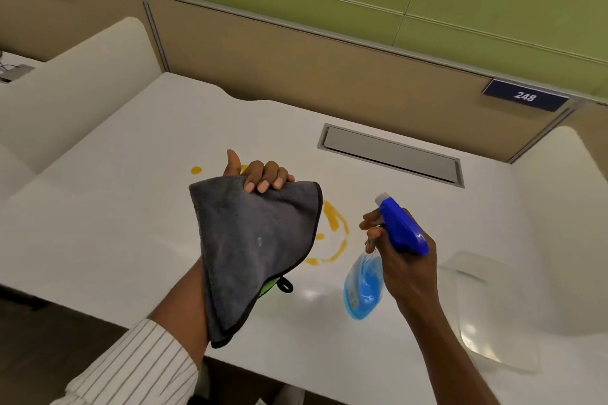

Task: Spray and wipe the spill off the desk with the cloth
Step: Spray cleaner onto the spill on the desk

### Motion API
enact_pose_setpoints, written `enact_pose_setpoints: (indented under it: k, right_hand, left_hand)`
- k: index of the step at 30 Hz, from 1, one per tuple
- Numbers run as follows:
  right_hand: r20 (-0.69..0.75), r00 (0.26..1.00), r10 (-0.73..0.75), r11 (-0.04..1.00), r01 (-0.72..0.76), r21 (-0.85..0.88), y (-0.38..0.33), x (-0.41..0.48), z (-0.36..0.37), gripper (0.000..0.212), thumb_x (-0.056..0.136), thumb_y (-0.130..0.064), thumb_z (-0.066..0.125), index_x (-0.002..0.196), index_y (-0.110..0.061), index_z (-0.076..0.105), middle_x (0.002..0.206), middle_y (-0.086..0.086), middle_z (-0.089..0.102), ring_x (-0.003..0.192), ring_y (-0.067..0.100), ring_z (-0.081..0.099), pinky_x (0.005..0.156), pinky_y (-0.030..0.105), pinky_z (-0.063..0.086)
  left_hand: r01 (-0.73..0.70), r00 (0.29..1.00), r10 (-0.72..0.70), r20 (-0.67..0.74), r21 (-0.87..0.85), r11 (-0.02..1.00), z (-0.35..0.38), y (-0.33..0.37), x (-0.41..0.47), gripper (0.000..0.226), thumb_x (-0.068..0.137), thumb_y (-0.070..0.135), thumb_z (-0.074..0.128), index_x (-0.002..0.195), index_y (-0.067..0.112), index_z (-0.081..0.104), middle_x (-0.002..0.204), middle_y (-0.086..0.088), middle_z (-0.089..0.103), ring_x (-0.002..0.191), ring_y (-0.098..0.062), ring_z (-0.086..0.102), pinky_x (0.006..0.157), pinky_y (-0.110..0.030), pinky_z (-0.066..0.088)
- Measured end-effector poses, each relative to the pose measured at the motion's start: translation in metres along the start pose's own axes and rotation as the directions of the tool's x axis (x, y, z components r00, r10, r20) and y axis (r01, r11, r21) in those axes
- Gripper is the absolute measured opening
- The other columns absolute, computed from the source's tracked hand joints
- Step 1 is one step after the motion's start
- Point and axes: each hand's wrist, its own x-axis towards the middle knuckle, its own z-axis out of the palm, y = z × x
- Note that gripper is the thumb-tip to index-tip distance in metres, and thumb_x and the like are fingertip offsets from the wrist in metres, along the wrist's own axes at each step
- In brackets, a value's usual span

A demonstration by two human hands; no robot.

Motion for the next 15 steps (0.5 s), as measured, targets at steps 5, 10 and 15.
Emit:
enact_pose_setpoints:
  k: [5, 10, 15]
  right_hand:
    - [-0.162, 0.987, -0.005, 0.998, -0.005, -0.057, 0.032, 0.018, -0.045, 0.023, 0.098, 0.01, 0.061, 0.119, 0.001, 0.066, 0.097, -0.006, 0.077, 0.087, 0.012, 0.074, 0.077, 0.022, 0.061]
    - [-0.323, 0.946, -0.026, 0.994, -0.009, -0.107, 0.052, 0.044, -0.08, 0.022, 0.099, 0.004, 0.064, 0.114, -0.011, 0.068, 0.1, -0.01, 0.077, 0.084, 0.011, 0.073, 0.079, 0.021, 0.06]
    - [-0.392, 0.92, -0.027, 0.992, -0.025, -0.127, 0.07, 0.062, -0.102, 0.027, 0.101, -0.001, 0.064, 0.114, -0.024, 0.07, 0.103, -0.014, 0.078, 0.087, 0.013, 0.073, 0.09, 0.031, 0.062]
  left_hand:
    - [0.091, 0.996, -0.088, 0.028, -0.145, 0.985, -0.003, -0.025, -0.007, 0.098, 0.102, 0.066, 0.006, 0.064, 0.005, 0.073, 0.074, -0.011, 0.069, 0.084, -0.03, 0.067, 0.107, -0.045, 0.045]
    - [0.11, 0.993, -0.114, -0.031, -0.132, 0.985, 0.003, -0.038, -0.016, 0.072, 0.104, 0.056, 0.046, 0.06, 0.005, 0.072, 0.069, -0.012, 0.067, 0.079, -0.03, 0.065, 0.103, -0.044, 0.048]
    - [0.122, 0.992, -0.124, -0.029, -0.071, 0.99, 0.003, -0.038, -0.022, 0.072, 0.106, 0.058, 0.043, 0.067, 0.007, 0.074, 0.076, -0.01, 0.07, 0.086, -0.029, 0.065, 0.107, -0.043, 0.042]
